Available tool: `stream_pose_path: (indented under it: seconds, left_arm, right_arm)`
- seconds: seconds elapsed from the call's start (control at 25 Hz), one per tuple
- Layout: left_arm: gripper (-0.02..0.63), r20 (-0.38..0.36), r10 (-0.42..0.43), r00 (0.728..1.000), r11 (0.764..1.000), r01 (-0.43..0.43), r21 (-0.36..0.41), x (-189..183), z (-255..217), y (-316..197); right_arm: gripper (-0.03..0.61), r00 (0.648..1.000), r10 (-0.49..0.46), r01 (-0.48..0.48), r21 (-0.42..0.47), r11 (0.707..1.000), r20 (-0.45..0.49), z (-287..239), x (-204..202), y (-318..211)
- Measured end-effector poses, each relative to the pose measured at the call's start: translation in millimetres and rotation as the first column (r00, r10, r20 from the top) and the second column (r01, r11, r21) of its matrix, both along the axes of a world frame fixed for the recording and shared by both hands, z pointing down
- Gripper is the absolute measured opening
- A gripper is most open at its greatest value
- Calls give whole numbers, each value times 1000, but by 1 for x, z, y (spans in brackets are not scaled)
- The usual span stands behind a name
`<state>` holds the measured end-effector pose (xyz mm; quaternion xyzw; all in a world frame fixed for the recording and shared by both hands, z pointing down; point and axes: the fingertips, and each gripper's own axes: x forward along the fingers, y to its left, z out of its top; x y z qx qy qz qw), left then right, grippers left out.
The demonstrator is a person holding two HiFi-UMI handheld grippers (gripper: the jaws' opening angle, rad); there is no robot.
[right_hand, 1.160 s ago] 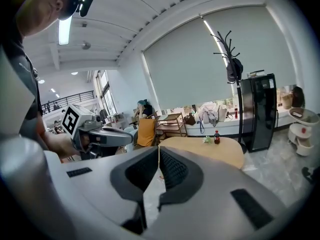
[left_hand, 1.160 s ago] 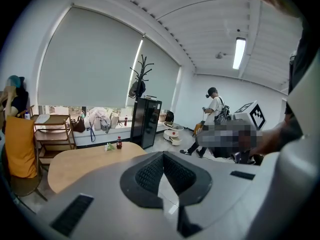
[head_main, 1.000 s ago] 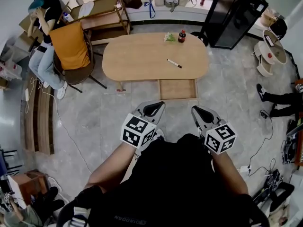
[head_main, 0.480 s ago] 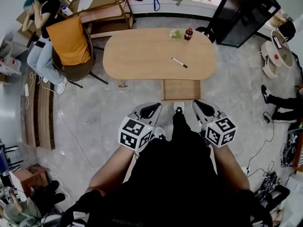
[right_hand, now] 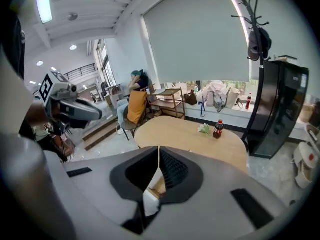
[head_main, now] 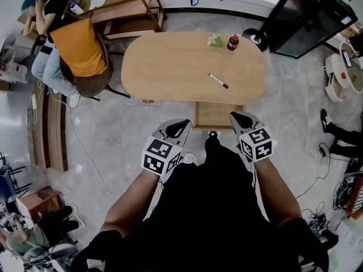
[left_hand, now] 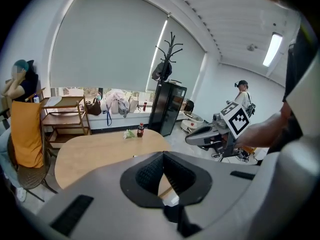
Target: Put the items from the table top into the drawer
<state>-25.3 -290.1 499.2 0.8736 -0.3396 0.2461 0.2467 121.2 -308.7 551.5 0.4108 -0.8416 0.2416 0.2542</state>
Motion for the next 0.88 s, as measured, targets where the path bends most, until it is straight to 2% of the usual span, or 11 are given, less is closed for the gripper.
stream_pose_path:
  seconds: [0.24, 0.36, 0.52, 0.88]
  left_arm:
    - [2, 70, -28, 997, 994, 35, -101, 20, 54, -48]
    - [2, 91, -50, 995, 986, 63, -152, 25, 71, -65]
    - [2, 110, -90, 990, 977, 109, -186, 25, 90, -83]
    - [2, 146, -180, 973, 938, 214, -272, 26, 142, -103]
  right_arm:
    - [5, 989, -108, 92, -149, 985, -105, 118, 17, -54]
    - [5, 976, -155, 125, -192, 974, -153, 173, 26, -83]
    - [5, 943, -227, 173, -223, 959, -243, 230, 35, -123]
    - [6, 871, -360, 252, -326, 911, -333, 340, 34, -186]
